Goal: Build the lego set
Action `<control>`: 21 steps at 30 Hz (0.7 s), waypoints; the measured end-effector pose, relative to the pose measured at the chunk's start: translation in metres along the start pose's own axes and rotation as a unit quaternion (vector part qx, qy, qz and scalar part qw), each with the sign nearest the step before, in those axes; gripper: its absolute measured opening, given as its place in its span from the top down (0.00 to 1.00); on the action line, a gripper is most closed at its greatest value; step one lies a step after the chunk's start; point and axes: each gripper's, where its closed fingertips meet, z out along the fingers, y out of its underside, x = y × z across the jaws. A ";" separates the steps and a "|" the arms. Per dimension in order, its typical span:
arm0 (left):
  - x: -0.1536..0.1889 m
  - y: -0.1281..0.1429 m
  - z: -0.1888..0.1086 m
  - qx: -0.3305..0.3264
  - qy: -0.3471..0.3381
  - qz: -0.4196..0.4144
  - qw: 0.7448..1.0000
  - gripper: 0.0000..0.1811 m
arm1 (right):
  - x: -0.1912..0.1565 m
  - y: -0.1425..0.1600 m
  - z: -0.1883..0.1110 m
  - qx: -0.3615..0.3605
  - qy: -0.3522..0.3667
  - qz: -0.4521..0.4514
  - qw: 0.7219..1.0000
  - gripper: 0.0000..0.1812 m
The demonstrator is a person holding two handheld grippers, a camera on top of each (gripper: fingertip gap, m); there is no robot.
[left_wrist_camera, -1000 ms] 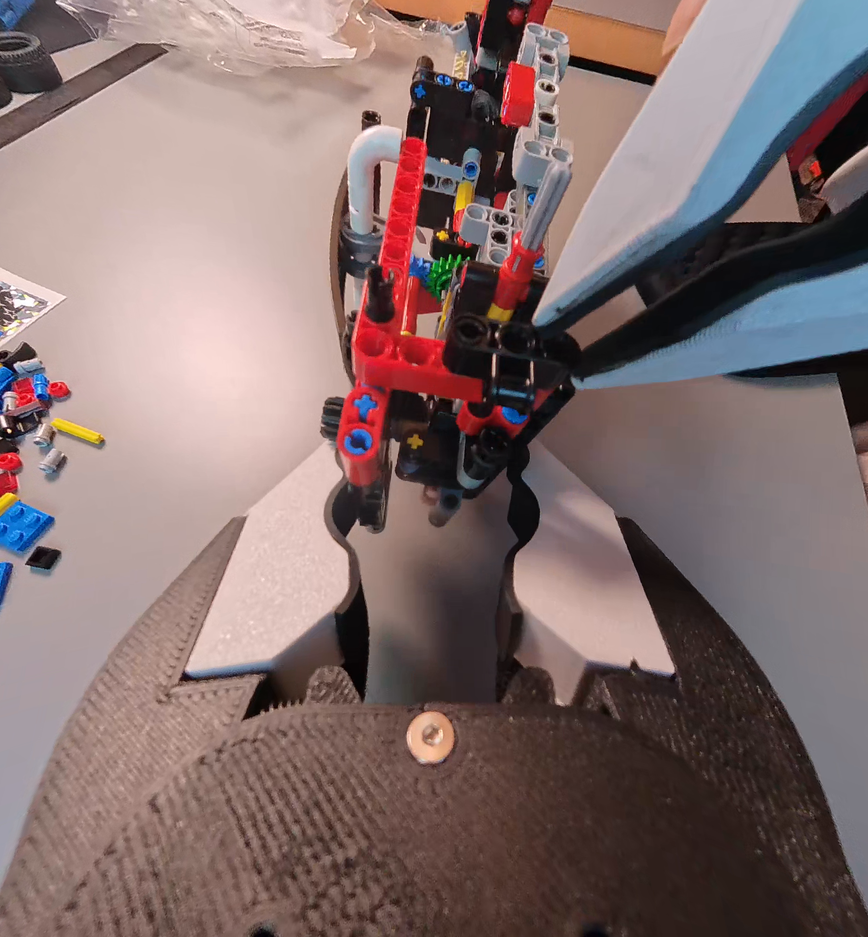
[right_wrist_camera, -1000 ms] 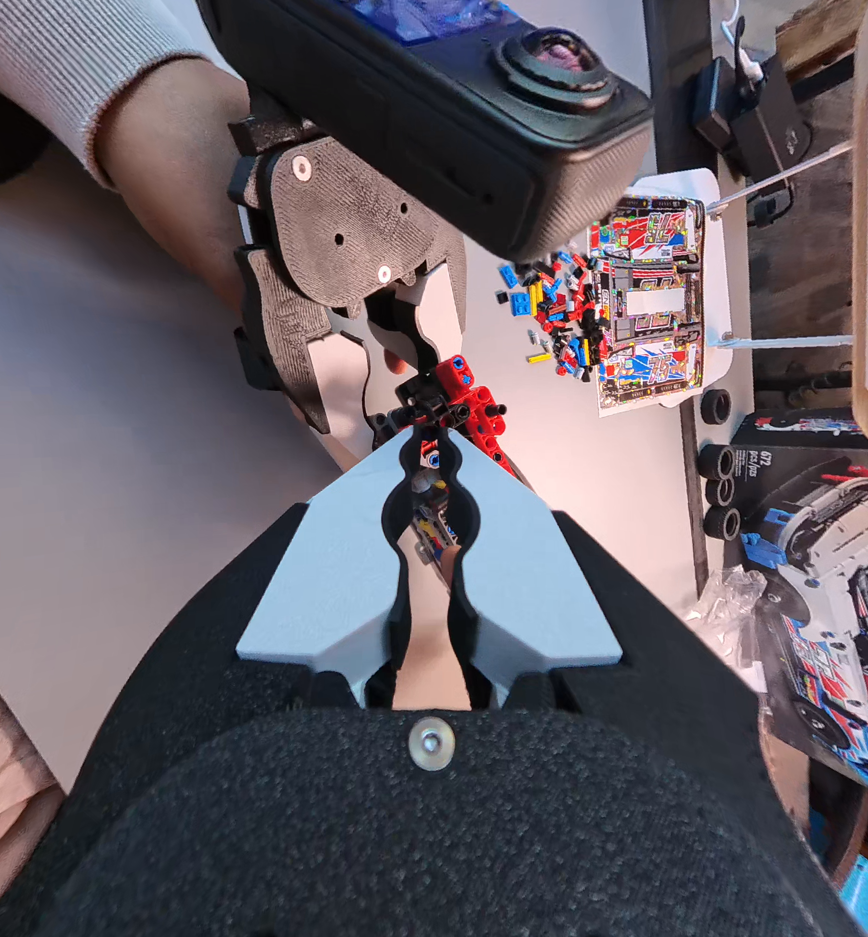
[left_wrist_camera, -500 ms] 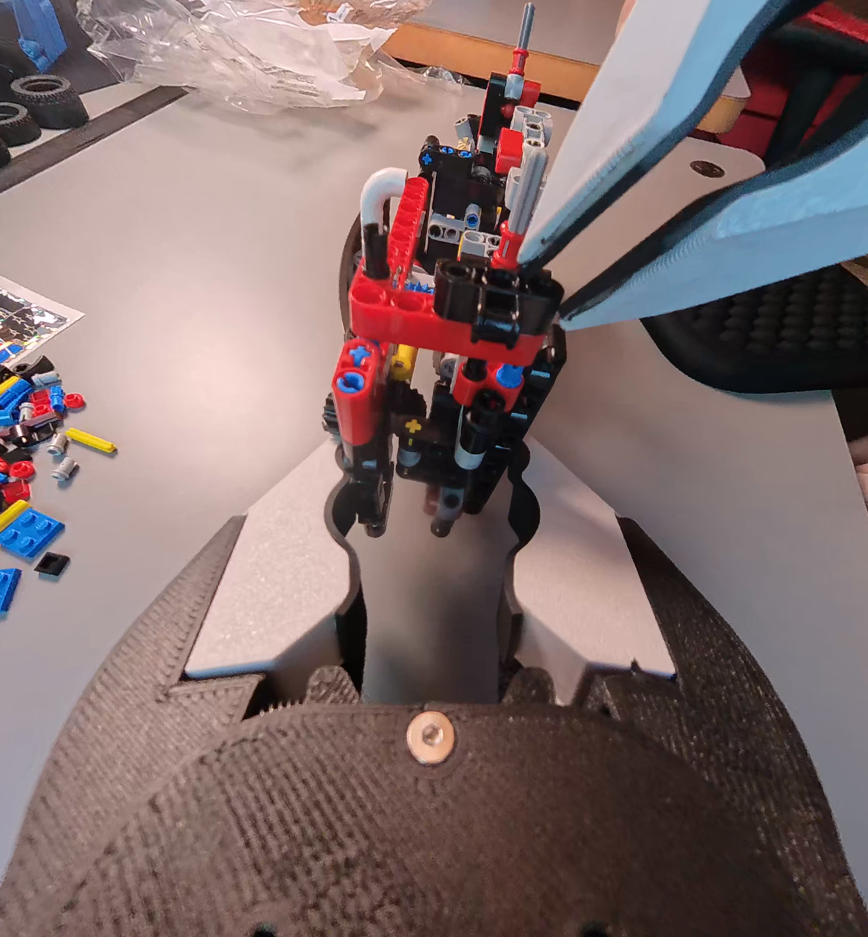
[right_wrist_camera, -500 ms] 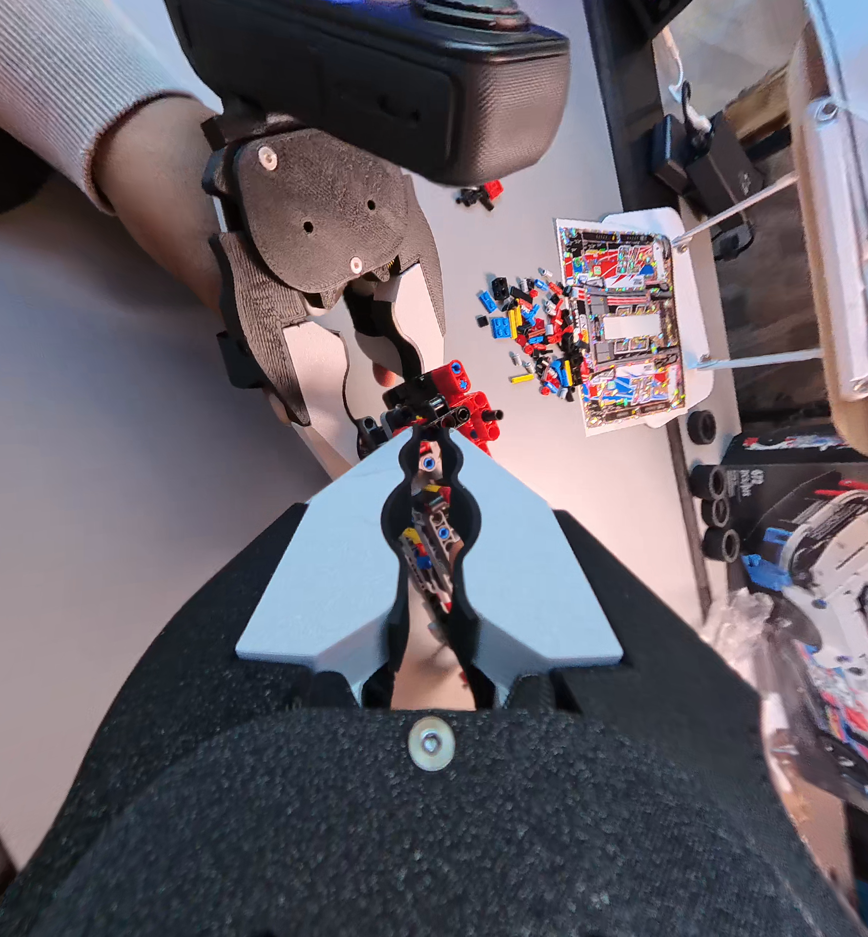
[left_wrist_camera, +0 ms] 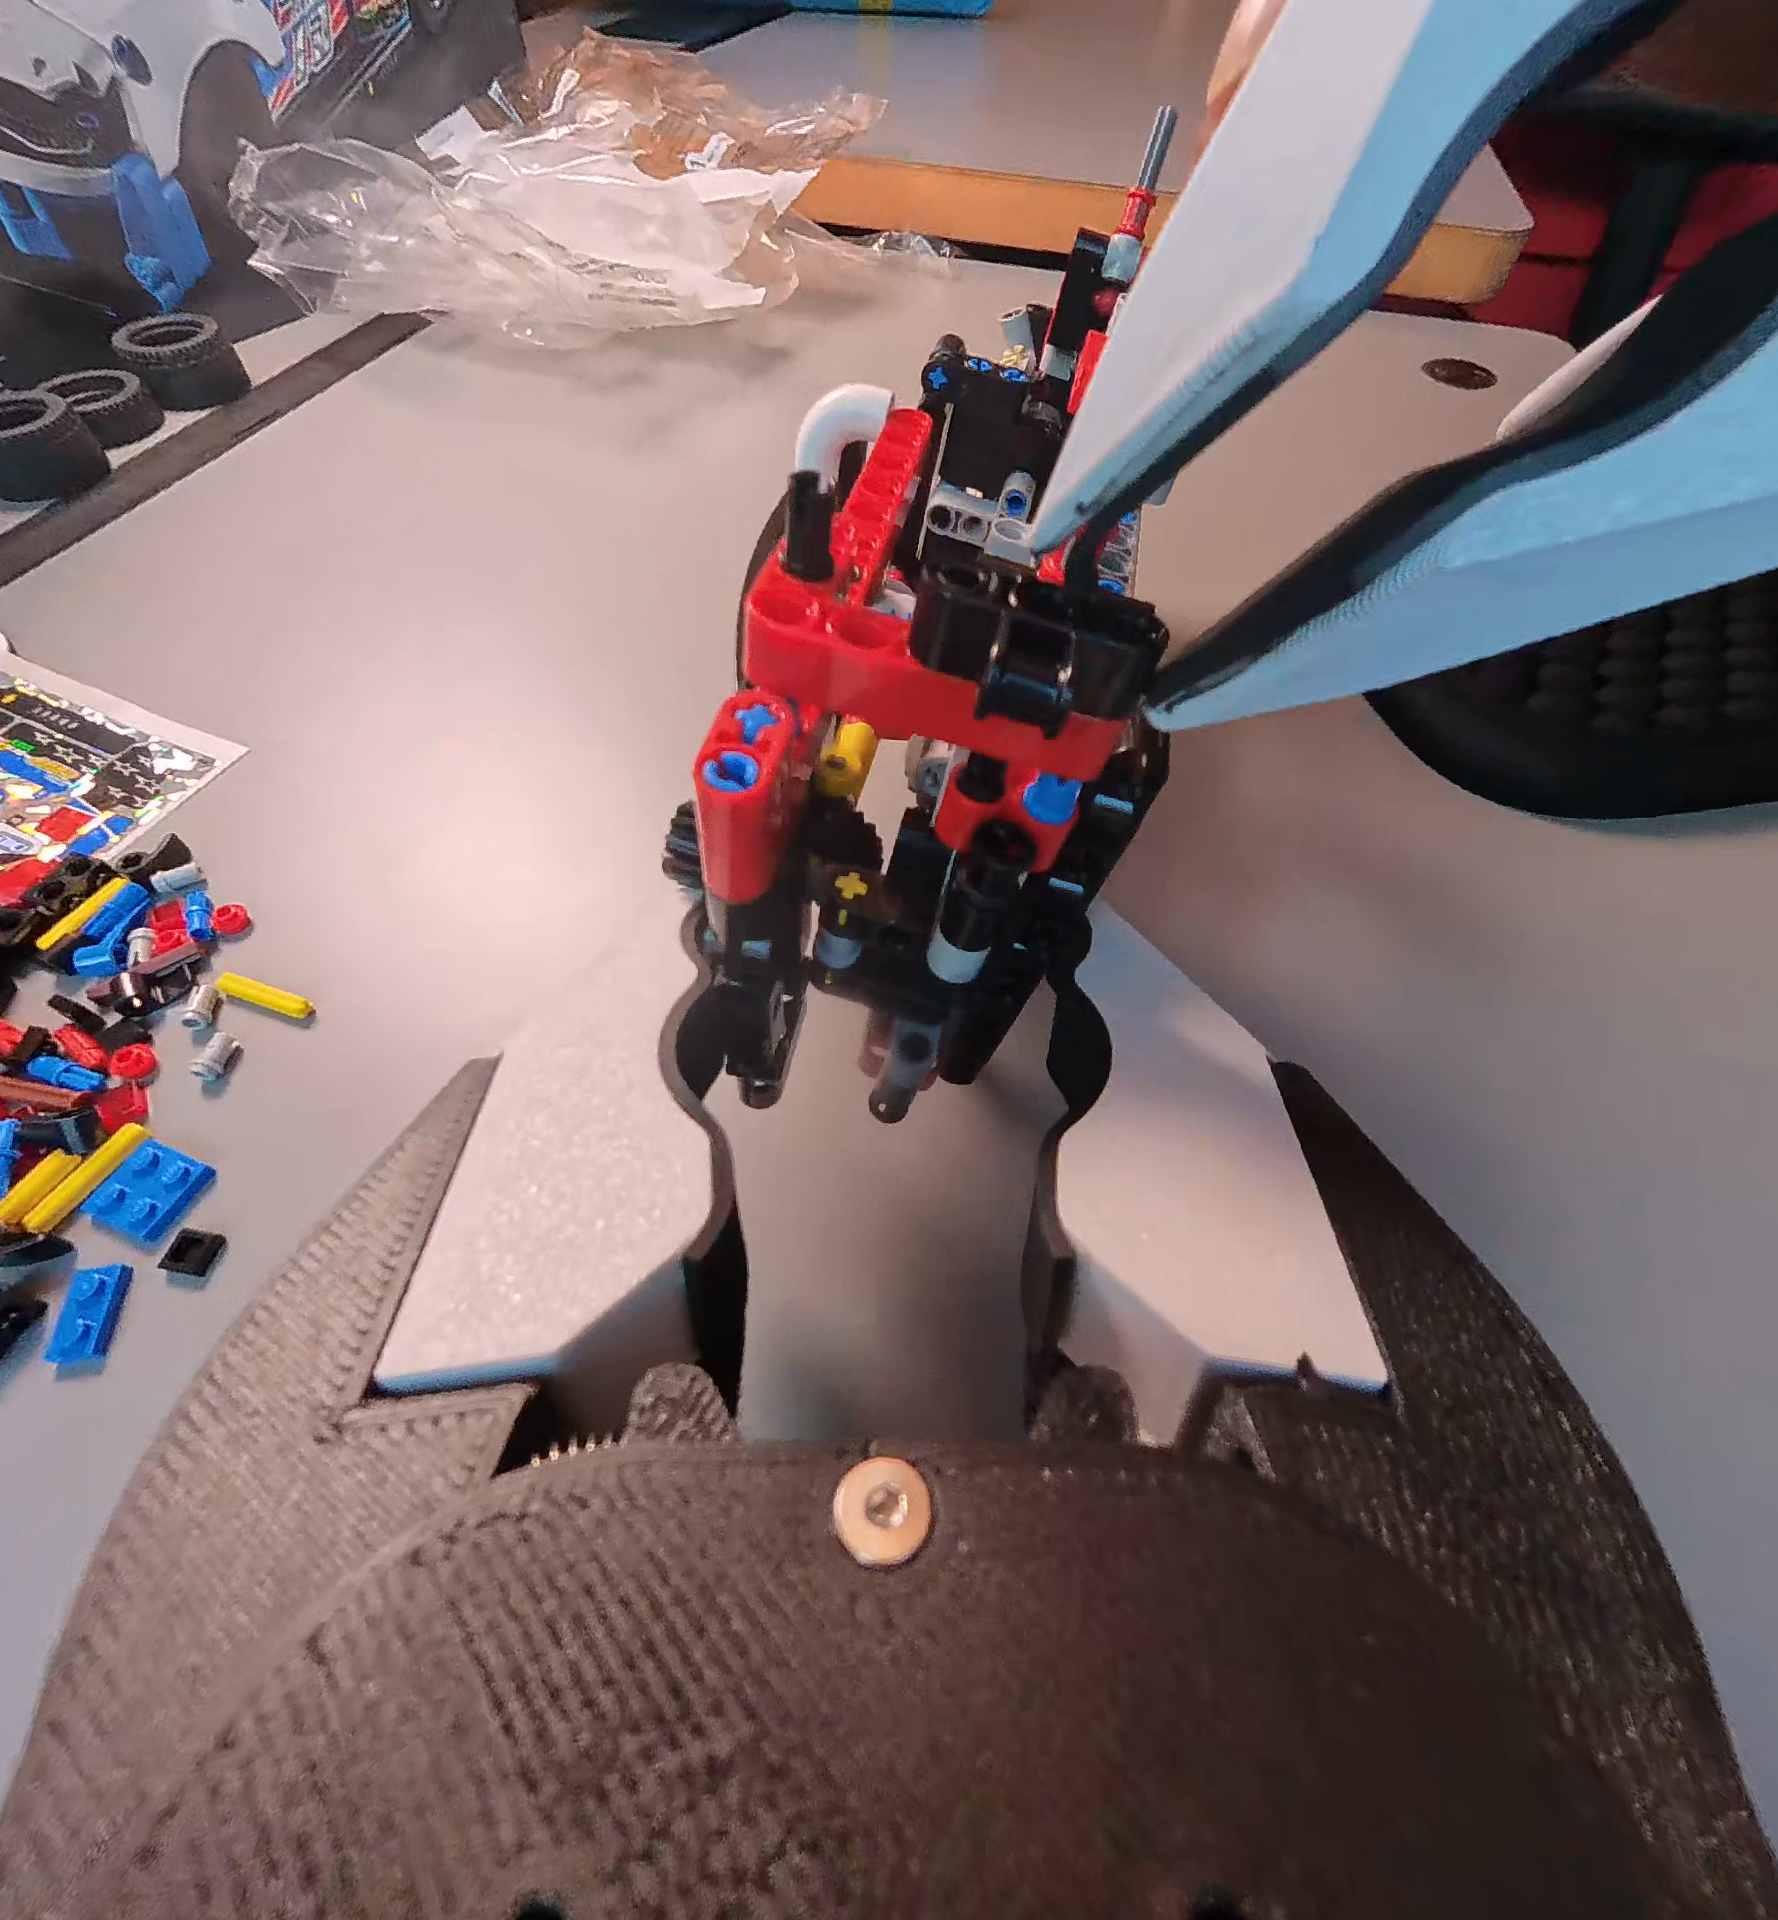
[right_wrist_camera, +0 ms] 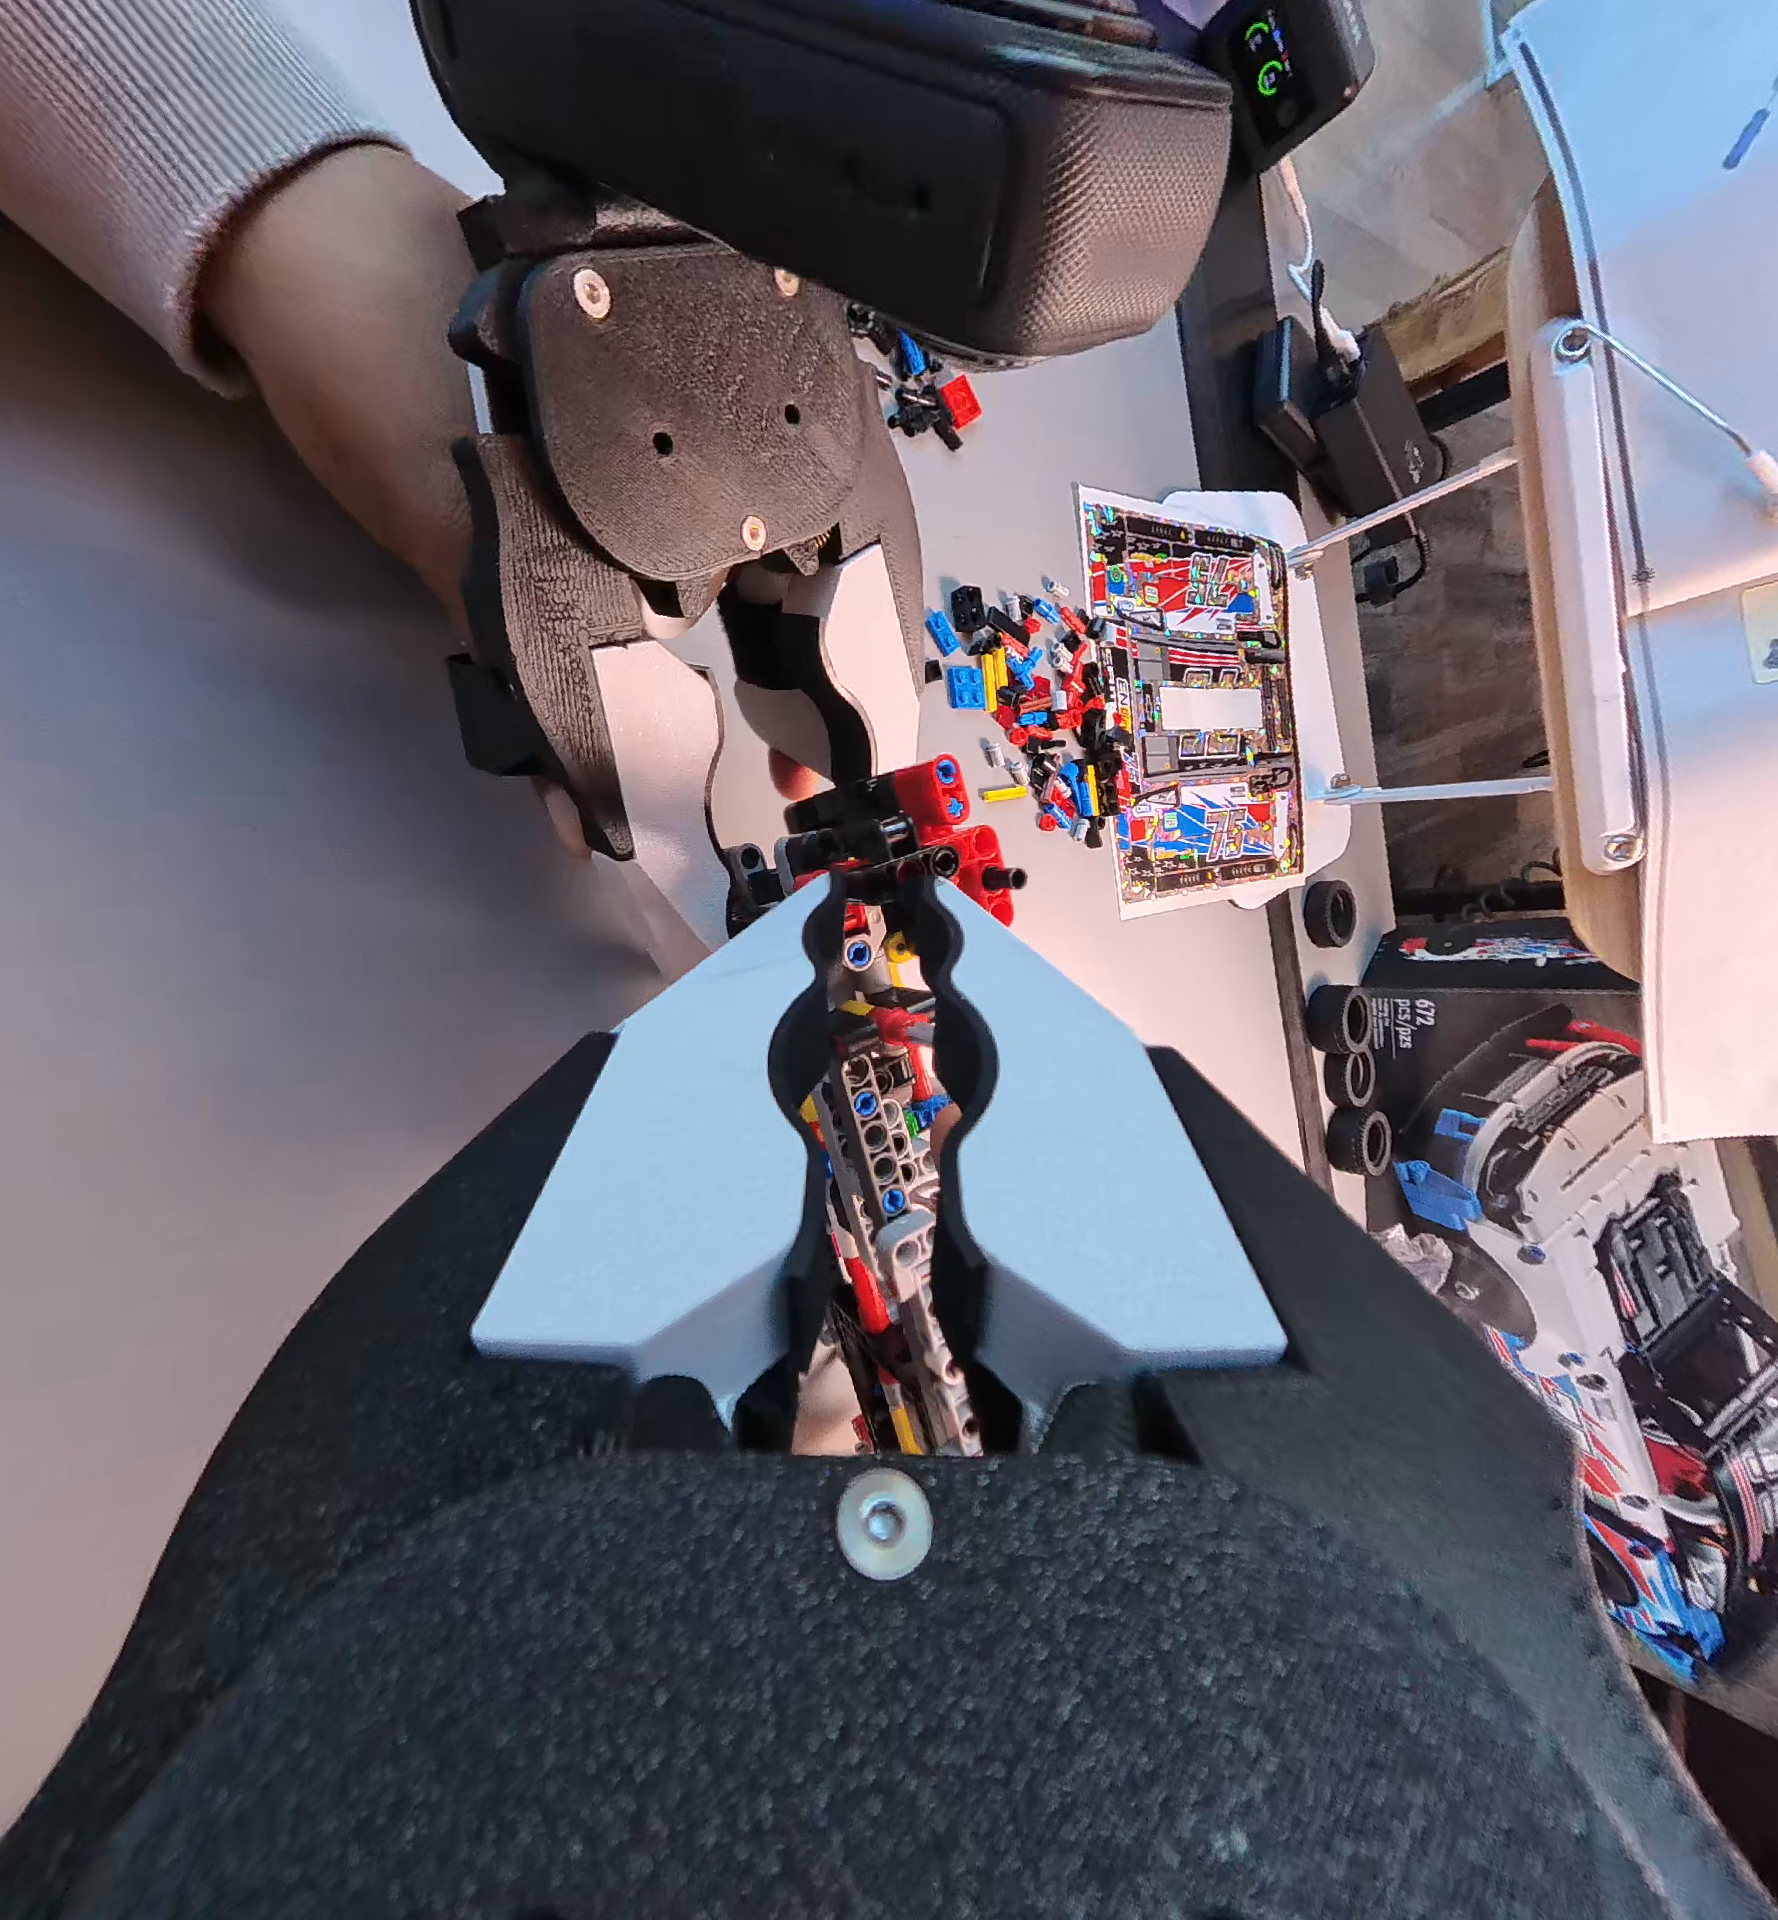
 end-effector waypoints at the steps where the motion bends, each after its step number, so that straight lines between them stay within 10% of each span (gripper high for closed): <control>1: 0.000 0.000 0.000 -0.002 0.001 -0.006 1.000 0.67 | 0.000 0.000 0.000 0.000 0.001 0.000 1.000 0.95; 21: 0.001 0.002 -0.002 -0.006 0.003 -0.062 0.998 0.66 | 0.000 -0.006 0.004 0.005 0.028 -0.039 0.999 0.92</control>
